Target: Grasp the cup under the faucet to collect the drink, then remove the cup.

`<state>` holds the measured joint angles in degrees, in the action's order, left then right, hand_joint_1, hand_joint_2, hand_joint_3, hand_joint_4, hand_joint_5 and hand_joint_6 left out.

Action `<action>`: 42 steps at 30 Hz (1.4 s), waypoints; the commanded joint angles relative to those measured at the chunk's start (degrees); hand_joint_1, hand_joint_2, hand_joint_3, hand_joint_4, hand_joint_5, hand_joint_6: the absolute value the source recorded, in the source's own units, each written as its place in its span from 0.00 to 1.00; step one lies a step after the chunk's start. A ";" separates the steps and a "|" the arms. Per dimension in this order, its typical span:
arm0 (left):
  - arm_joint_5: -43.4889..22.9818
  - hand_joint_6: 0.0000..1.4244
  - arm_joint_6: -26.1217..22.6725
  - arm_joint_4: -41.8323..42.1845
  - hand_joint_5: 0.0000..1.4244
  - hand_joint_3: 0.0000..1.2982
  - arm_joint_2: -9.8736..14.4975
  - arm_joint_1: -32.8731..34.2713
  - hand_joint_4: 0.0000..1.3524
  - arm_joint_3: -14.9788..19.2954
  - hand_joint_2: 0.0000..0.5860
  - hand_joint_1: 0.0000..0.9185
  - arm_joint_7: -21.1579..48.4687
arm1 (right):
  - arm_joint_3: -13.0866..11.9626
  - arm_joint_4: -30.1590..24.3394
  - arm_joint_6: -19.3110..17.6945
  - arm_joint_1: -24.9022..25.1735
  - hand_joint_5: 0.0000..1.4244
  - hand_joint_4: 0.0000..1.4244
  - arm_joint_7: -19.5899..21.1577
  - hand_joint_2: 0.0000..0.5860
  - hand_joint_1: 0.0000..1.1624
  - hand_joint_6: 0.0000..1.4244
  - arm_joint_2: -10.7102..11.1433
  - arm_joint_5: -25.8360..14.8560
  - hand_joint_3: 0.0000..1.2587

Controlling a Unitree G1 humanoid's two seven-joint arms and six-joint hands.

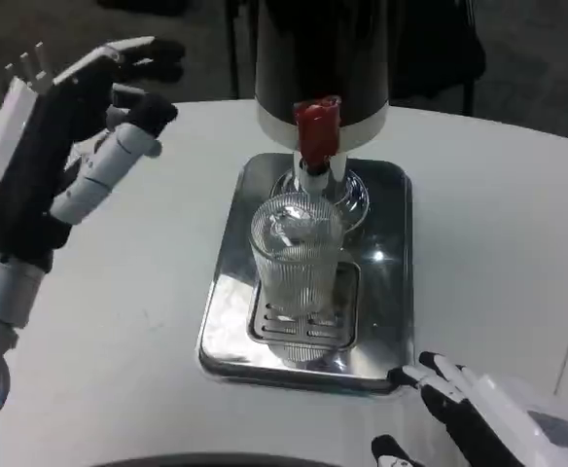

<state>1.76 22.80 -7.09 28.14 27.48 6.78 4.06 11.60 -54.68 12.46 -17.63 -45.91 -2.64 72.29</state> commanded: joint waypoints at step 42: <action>-7.26 0.29 -19.07 -8.63 0.26 0.25 2.63 21.03 0.20 -10.15 0.09 0.00 37.69 | -0.54 0.09 1.19 1.46 0.00 0.00 -0.40 0.80 0.21 0.03 -0.07 -1.28 0.11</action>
<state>-8.02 2.44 -14.68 30.49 49.16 -1.41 40.41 11.22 -54.25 13.25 -15.95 -45.91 -2.62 71.77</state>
